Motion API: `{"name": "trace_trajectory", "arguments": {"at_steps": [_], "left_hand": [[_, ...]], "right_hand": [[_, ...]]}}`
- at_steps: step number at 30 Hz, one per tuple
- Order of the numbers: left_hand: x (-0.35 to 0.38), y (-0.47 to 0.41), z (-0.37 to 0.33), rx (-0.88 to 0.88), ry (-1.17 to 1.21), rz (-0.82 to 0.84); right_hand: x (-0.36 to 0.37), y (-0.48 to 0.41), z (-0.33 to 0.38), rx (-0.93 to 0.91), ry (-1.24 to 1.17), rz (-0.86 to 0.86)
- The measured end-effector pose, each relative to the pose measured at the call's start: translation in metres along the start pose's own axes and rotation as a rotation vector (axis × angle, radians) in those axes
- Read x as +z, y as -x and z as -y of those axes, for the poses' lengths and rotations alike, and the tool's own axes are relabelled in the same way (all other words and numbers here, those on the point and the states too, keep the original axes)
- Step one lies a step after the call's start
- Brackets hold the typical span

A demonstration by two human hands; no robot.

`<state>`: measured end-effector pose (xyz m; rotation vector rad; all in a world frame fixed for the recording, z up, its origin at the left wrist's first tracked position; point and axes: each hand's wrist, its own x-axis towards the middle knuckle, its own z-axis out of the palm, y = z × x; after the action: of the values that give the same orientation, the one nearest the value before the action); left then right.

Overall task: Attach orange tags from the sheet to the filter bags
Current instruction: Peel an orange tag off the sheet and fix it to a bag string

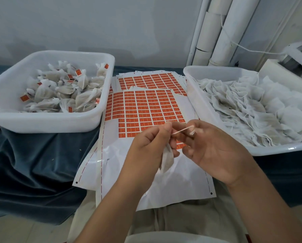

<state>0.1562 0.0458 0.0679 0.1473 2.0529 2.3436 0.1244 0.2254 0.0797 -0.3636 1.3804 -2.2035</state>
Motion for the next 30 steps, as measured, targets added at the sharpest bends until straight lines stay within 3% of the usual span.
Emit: {"name": "trace_trajectory", "arguments": {"at_steps": [6, 12, 18, 23, 26, 30], "left_hand": [[-0.005, 0.0, -0.002, -0.008, 0.127, 0.17], [0.0, -0.006, 0.013, 0.092, -0.251, -0.124], [0.003, -0.008, 0.024, 0.112, -0.333, -0.117], [-0.002, -0.01, 0.021, 0.164, -0.341, 0.045], [-0.003, -0.012, 0.024, 0.135, -0.387, -0.006], [-0.014, -0.021, 0.036, -0.034, -0.859, -0.157]], "right_hand": [[0.01, -0.003, -0.009, -0.049, -0.339, 0.035], [0.011, -0.005, -0.01, -0.07, -0.292, -0.099], [0.01, -0.007, -0.014, -0.107, -0.26, -0.156], [0.011, -0.004, -0.013, -0.221, -0.074, -0.199], [0.011, -0.001, -0.007, -0.305, -0.014, -0.199], [0.004, 0.003, 0.004, -0.401, 0.007, -0.388]]}}
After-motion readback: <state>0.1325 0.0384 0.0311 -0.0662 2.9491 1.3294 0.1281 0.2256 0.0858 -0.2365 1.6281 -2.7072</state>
